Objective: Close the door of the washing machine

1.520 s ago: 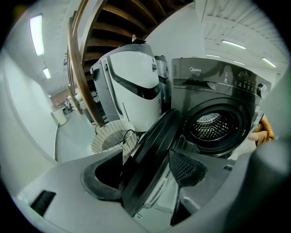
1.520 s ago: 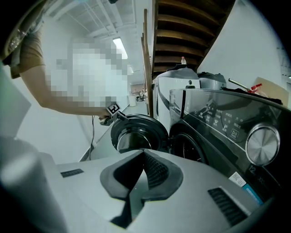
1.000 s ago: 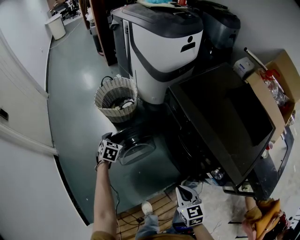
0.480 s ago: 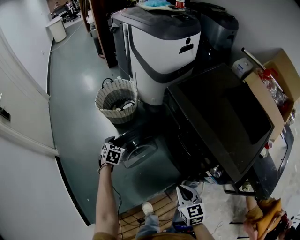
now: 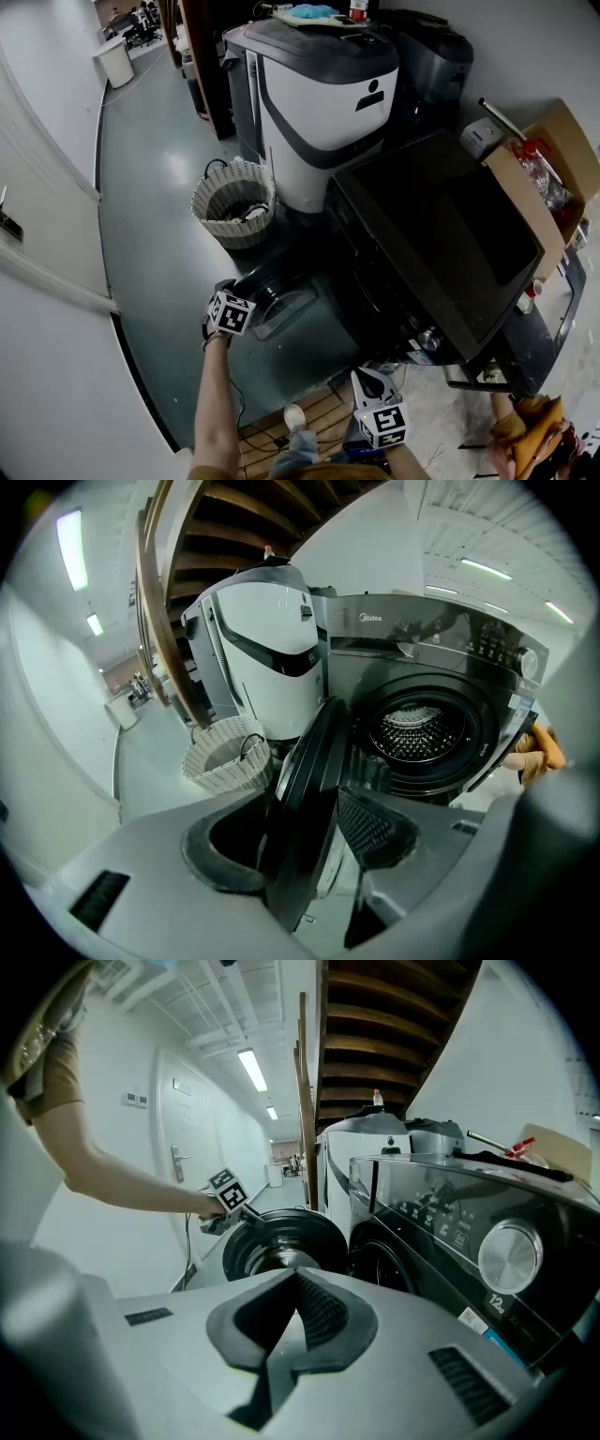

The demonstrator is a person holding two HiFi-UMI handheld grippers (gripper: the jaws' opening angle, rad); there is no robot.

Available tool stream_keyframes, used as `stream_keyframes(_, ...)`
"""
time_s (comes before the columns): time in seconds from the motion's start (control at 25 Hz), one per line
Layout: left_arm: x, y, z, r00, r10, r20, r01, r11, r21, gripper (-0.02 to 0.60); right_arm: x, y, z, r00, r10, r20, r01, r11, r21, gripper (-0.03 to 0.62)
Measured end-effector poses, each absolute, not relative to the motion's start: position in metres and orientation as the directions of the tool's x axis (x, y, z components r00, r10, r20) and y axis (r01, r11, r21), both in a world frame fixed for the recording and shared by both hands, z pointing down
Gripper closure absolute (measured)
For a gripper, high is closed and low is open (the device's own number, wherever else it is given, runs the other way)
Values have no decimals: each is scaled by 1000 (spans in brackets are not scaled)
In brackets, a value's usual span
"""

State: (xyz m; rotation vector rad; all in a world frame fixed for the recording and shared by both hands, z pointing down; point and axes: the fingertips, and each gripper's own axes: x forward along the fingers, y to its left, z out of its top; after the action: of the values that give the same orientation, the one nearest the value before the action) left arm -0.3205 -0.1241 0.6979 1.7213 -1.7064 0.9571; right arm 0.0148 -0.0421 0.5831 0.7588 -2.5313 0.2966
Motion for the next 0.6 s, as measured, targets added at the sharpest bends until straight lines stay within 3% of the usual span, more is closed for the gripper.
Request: stream_keyframes(0.6, -279, -105, 695, -19, -598, 801, -994, -76, -80, 351, 31, -35, 576, -733, -474, 488, -573, 817, -67, 582)
